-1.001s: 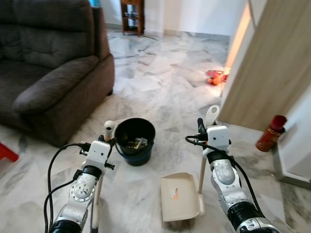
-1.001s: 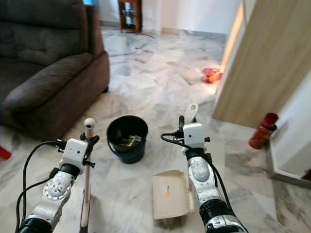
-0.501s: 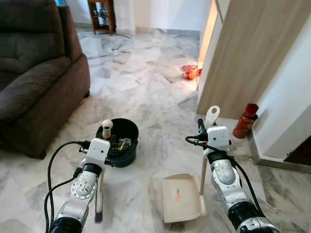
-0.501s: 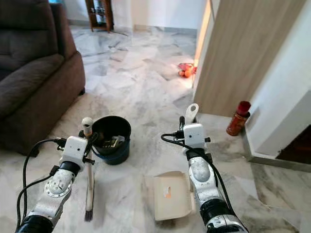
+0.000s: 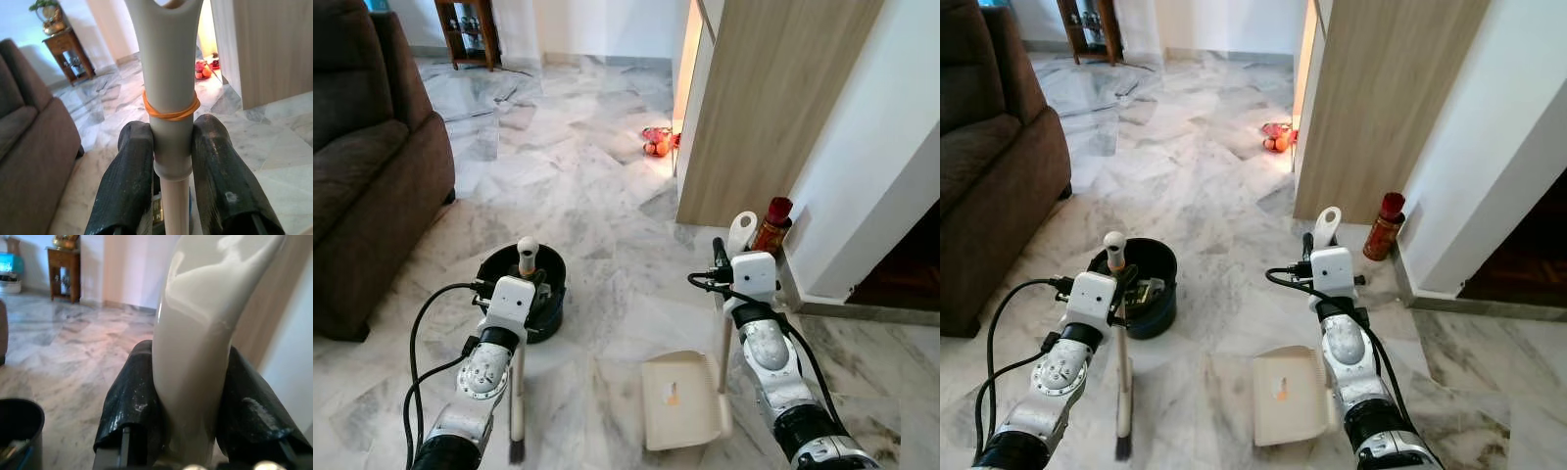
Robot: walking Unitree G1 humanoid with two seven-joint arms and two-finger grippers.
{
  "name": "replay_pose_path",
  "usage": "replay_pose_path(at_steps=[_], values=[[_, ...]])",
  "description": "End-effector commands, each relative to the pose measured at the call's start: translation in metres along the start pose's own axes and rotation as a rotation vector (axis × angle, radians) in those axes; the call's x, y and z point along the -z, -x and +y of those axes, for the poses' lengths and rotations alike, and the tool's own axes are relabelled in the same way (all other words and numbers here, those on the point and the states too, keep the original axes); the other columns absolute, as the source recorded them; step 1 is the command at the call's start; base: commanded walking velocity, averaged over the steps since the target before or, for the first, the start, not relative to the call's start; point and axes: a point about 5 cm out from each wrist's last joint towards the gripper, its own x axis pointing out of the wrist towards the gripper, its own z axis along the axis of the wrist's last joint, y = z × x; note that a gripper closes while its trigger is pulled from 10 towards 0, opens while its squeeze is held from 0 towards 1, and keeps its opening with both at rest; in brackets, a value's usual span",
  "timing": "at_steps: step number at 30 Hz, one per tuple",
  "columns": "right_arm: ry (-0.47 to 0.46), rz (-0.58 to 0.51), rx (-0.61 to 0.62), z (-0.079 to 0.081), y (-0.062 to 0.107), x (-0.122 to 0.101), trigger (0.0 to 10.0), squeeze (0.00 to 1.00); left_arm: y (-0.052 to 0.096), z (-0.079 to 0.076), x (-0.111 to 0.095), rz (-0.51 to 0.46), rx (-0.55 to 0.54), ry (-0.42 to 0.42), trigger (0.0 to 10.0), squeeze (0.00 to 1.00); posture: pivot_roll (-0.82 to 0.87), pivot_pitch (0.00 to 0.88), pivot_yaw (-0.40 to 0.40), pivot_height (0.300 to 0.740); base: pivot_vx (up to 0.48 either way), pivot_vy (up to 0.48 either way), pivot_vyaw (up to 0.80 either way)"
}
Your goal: Sweep floor
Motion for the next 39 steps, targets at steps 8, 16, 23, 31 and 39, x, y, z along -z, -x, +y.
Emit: replay_pose_path(at_steps=[8,16,23,31,39], values=[[0.015,-0.019,0.013,-0.008,-0.004,-0.005,10.0,0.0,-0.007,-0.004,-0.009,-0.032,0.007,-0.024,10.0,0.0,0.07,0.0,-0.032,0.74,0.0,-0.285,-0.8],[0.014,-0.012,0.008,-0.008,-0.003,-0.004,10.0,0.0,-0.006,-0.004,-0.008,-0.033,0.004,-0.023,10.0,0.0,0.08,0.0,-0.034,0.74,0.0,0.0,-0.8],[0.017,-0.005,0.018,-0.009,-0.004,-0.003,10.0,0.0,-0.008,-0.003,-0.01,-0.04,0.005,-0.025,10.0,0.0,0.07,0.0,-0.032,0.74,0.0,0.0,-0.8],[0.005,0.017,0.04,-0.011,-0.003,0.0,10.0,0.0,-0.01,-0.003,-0.012,-0.047,0.011,-0.039,10.0,0.0,0.07,0.0,-0.022,0.74,0.0,-0.031,-0.8],[-0.01,0.054,0.086,-0.014,0.001,0.007,10.0,0.0,-0.012,-0.002,-0.014,-0.054,0.034,-0.042,10.0,0.0,0.06,0.0,-0.002,0.74,0.0,-0.096,-0.8]])
